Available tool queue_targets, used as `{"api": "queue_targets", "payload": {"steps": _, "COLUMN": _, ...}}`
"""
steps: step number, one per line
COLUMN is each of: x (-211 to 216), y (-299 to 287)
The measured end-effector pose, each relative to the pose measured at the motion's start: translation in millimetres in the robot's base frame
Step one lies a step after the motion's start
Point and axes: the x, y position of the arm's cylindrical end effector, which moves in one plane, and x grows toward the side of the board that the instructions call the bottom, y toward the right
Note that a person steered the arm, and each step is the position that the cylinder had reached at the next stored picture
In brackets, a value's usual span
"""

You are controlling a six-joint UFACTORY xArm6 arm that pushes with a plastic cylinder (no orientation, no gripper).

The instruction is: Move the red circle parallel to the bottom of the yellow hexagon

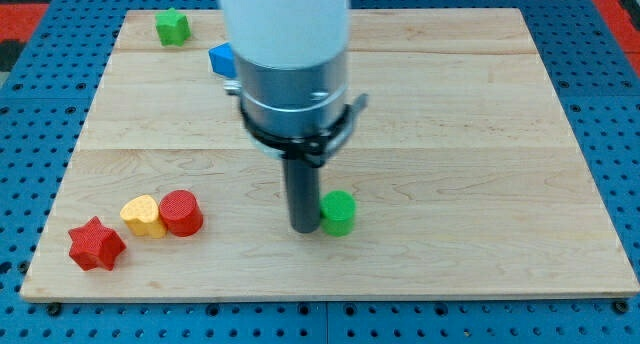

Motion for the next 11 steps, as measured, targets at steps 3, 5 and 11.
{"api": "queue_targets", "payload": {"steps": 3, "x": -55.8, "y": 50.1}}
{"api": "queue_targets", "payload": {"steps": 5, "x": -21.6, "y": 91.4}}
{"api": "queue_targets", "payload": {"steps": 11, "x": 38.8, "y": -279.3}}
